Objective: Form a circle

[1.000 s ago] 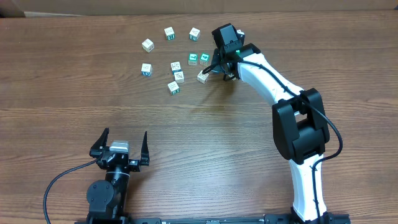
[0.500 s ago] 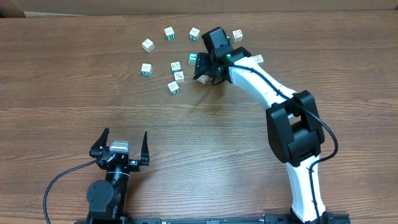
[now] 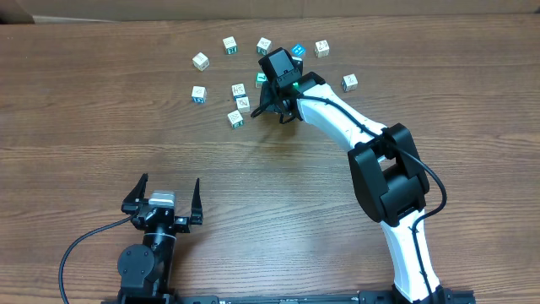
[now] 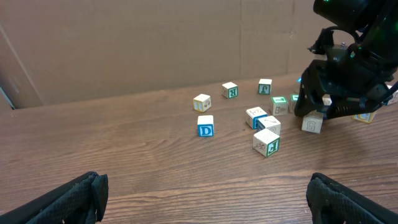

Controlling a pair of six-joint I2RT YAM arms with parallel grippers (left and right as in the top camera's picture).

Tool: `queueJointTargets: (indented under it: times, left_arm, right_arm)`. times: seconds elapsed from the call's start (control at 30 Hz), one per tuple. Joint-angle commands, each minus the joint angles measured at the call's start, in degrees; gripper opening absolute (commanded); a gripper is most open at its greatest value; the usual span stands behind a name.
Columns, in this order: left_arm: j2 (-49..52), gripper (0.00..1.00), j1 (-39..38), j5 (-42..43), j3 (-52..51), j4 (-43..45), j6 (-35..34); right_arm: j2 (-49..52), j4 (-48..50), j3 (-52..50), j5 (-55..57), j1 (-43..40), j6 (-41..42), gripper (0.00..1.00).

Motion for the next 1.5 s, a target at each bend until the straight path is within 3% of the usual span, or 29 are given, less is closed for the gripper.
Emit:
queueJointTargets:
  times: [0.0, 0.27, 0.4, 0.7, 0.77, 0.93, 1.47]
  left_arm:
    - [-0.61, 0.99, 0.33, -0.17, -0.20, 0.04, 1.31]
    - [-0.61, 1.00, 0.33, -0.15, -0.20, 0.04, 1.31]
    - [-0.61, 1.00, 0.33, -0.15, -0.20, 0.04, 1.31]
    - [-0.61, 1.00, 0.33, -0.15, -0.20, 0.04, 1.31]
    - [-0.61, 0.99, 0.33, -0.17, -0.20, 0.04, 1.31]
    - [-0.61, 1.00, 0.33, -0.17, -0.20, 0.04, 1.31]
    - [-0.61, 1.00, 0.33, -0.17, -0.20, 0.04, 1.31]
  right_arm:
    - [0.26, 0.04, -0.17, 1.25, 0.00, 0.13, 0.53]
    - [0.26, -0.79, -0.17, 1.25, 0.00, 0.13, 0.51]
    - [0.26, -0.76, -0.17, 1.27, 0.00, 2.75, 0.56]
    - [0.26, -0.39, -0.17, 1.27, 0.00, 5.95, 0.57]
    - [0.26, -0.35, -0.17, 1.29, 0.00, 5.90, 0.54]
    - [0.26, -2.03, -0.17, 1.29, 0.00, 5.90, 0.36]
    - [0.26, -6.64, -0.11, 1.25, 0.00, 4.50, 0.35]
